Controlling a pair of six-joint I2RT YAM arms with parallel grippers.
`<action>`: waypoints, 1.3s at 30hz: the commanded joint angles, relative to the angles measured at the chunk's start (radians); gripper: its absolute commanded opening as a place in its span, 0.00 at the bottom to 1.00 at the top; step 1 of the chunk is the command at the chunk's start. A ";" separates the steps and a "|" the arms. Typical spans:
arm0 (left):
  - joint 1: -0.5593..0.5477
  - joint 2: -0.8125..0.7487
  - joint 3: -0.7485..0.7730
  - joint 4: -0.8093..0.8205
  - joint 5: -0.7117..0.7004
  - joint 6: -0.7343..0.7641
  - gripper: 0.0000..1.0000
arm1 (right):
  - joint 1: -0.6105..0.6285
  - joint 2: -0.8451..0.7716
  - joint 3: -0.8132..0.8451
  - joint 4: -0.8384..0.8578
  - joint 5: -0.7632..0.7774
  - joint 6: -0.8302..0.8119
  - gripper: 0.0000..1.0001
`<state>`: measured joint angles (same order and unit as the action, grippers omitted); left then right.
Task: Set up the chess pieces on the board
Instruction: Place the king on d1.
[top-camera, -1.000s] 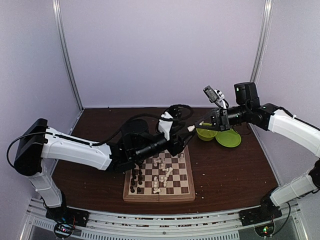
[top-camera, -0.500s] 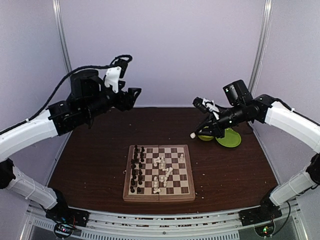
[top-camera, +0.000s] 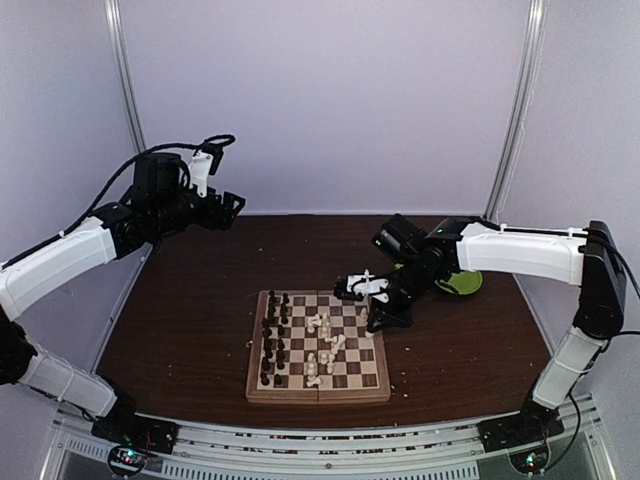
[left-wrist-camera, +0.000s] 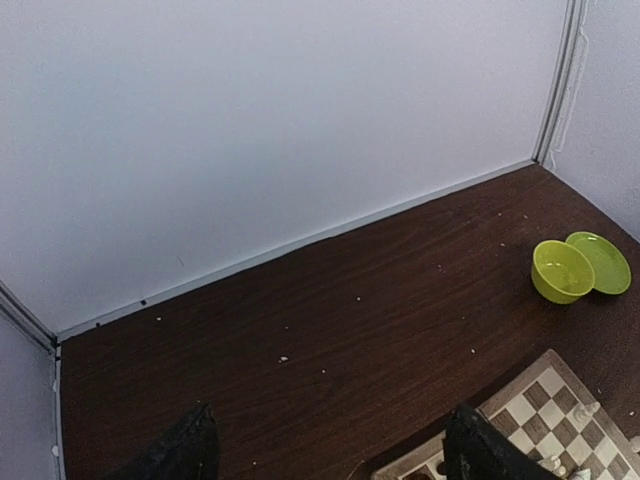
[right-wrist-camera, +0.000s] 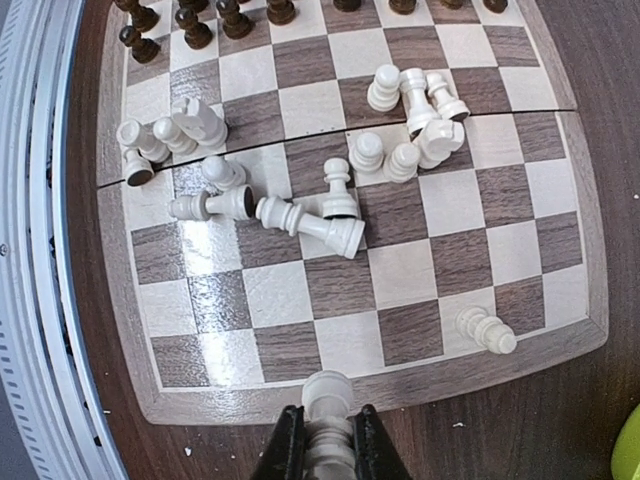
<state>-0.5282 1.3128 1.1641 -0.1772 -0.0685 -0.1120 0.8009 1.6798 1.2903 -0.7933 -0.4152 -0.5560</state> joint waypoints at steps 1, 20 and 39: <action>-0.006 -0.053 0.005 0.051 0.083 -0.017 0.78 | 0.012 0.034 0.040 -0.009 0.066 -0.017 0.00; -0.006 -0.069 0.002 0.034 0.075 0.007 0.77 | 0.022 0.081 0.030 0.011 0.098 -0.002 0.00; -0.006 -0.066 0.002 0.028 0.082 0.017 0.77 | 0.047 0.144 0.066 0.016 0.089 0.009 0.00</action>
<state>-0.5331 1.2602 1.1610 -0.1822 -0.0017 -0.1089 0.8341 1.8122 1.3254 -0.7872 -0.3347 -0.5518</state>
